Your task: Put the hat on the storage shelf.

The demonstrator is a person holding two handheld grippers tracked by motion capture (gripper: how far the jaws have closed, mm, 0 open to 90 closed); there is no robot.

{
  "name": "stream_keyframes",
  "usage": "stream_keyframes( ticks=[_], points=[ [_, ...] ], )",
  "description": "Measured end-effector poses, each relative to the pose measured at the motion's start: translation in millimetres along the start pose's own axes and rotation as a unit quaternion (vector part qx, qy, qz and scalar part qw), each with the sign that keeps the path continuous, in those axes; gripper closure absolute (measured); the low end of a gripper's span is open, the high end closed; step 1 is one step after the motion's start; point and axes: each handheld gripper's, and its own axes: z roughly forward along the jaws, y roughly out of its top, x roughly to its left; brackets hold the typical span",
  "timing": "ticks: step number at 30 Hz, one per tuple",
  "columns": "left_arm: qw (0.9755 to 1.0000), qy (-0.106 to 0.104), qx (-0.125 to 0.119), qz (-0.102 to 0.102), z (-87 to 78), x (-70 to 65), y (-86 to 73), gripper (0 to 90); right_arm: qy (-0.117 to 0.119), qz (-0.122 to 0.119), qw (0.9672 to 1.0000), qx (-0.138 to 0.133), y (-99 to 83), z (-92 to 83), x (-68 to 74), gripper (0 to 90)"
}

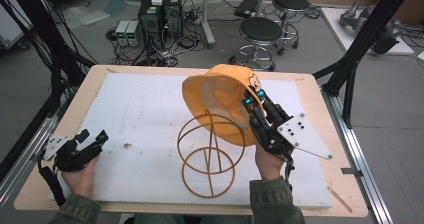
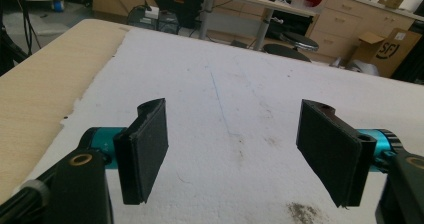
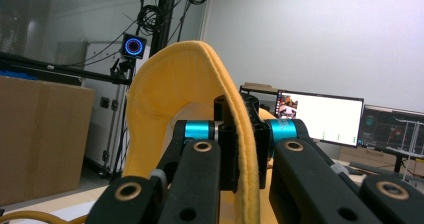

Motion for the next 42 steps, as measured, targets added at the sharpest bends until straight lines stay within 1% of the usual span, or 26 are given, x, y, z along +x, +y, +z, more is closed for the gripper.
stream_keyframes(
  ticks=[5, 7, 9, 12, 15, 17, 18, 19, 20, 22, 23, 24, 27, 28, 29, 30, 32, 33, 36, 37, 39, 40, 41, 42],
  points=[
    [1.0, 0.001, 0.0, 0.001, 0.0, -0.2, 0.1, 28.9, 0.008, 0.004, 1.0, -0.002, 2.6, -2.2, 3.5, 87.0],
    [1.0, 0.0, -0.001, 0.003, 0.0, -1.0, 0.3, 28.9, 0.016, 0.0, 0.9999, -0.001, 3.6, -3.5, 6.8, 87.0],
    [1.0, 0.0, 0.0, 0.003, 0.1, -1.2, 0.3, 28.9, 0.018, 0.0, 0.9998, 0.001, 4.1, -4.2, 9.0, 87.0],
    [1.0, 0.0, 0.0, 0.003, 0.0, -0.9, 0.4, 28.9, 0.027, -0.008, 0.9996, 0.005, 5.9, -6.1, 15.3, 86.9],
    [1.0, 0.001, 0.0, 0.004, -0.1, -0.9, 0.6, 28.9, 0.036, -0.028, 0.9989, 0.013, 7.0, -9.4, 22.5, 86.8],
    [1.0, 0.002, 0.0, 0.007, 0.0, -1.5, 0.7, 28.9, 0.041, -0.045, 0.9979, 0.021, 7.4, -11.2, 28.3, 86.8],
    [1.0, 0.001, 0.0, 0.008, 0.0, -1.8, 0.8, 28.9, 0.046, -0.051, 0.9973, 0.025, 7.5, -11.9, 30.9, 86.8],
    [1.0, 0.001, 0.001, 0.009, 0.1, -2.1, 0.8, 28.9, 0.057, -0.06, 0.9961, 0.032, 7.8, -13.1, 36.3, 86.7],
    [1.0, 0.002, 0.001, 0.009, 0.3, -2.3, 0.7, 28.9, 0.057, -0.06, 0.9961, 0.032, 7.8, -13.1, 36.3, 86.7],
    [1.0, 0.001, 0.001, 0.008, 0.4, -2.2, 0.7, 28.9, 0.067, -0.063, 0.9949, 0.04, 8.0, -14.4, 42.0, 86.6],
    [1.0, 0.002, 0.001, 0.008, 0.3, -2.1, 0.8, 28.9, 0.079, -0.063, 0.9938, 0.046, 7.9, -15.8, 47.1, 86.4],
    [1.0, 0.002, 0.001, 0.008, 0.1, -1.7, 0.8, 28.9, 0.079, -0.063, 0.9938, 0.046, 7.9, -15.8, 47.1, 86.4],
    [1.0, 0.003, 0.001, 0.006, 0.1, -0.9, 0.9, 28.9, 0.094, -0.065, 0.9917, 0.059, 6.7, -17.4, 54.6, 86.4],
    [1.0, 0.003, 0.001, 0.006, -0.2, -0.4, 1.1, 28.9, 0.103, -0.063, 0.9902, 0.069, 5.9, -18.2, 58.2, 86.3],
    [1.0, 0.003, 0.001, 0.006, -0.2, -0.4, 1.1, 28.9, 0.103, -0.063, 0.9902, 0.069, 5.9, -18.2, 58.2, 86.3],
    [1.0, 0.004, 0.001, 0.005, -0.1, -0.3, 1.1, 28.9, 0.11, -0.058, 0.9895, 0.074, 5.5, -18.5, 59.5, 86.4],
    [1.0, 0.003, 0.0, 0.004, 0.0, 0.1, 1.3, 28.9, 0.128, -0.043, 0.9873, 0.084, 4.6, -19.5, 60.8, 86.3],
    [1.0, 0.004, 0.0, 0.004, 0.0, 0.2, 1.4, 28.9, 0.139, -0.035, 0.9856, 0.089, 3.9, -19.9, 60.9, 86.3],
    [1.0, 0.004, 0.0, 0.004, 0.1, 0.3, 1.5, 28.9, 0.175, -0.01, 0.9786, 0.107, 0.6, -19.5, 58.9, 86.3],
    [1.0, 0.004, 0.0, 0.004, 0.0, 0.3, 1.5, 28.9, 0.192, 0.007, 0.9746, 0.114, -1.4, -19.3, 56.4, 86.2],
    [1.0, 0.004, 0.0, 0.004, 0.1, 0.4, 1.6, 28.9, 0.208, 0.024, 0.9714, 0.113, -2.4, -19.9, 53.1, 85.6],
    [1.0, 0.004, 0.0, 0.003, 0.1, 0.4, 1.5, 28.9, 0.208, 0.024, 0.9714, 0.113, -2.4, -19.9, 53.1, 85.6],
    [1.0, 0.004, 0.0, 0.003, 0.2, 0.4, 1.5, 28.9, 0.214, 0.032, 0.9697, 0.114, -2.8, -20.7, 51.6, 85.2],
    [1.0, 0.004, 0.0, 0.003, 0.3, 0.5, 1.5, 28.9, 0.224, 0.038, 0.9672, 0.113, -4.2, -22.3, 49.8, 83.0]
  ],
)
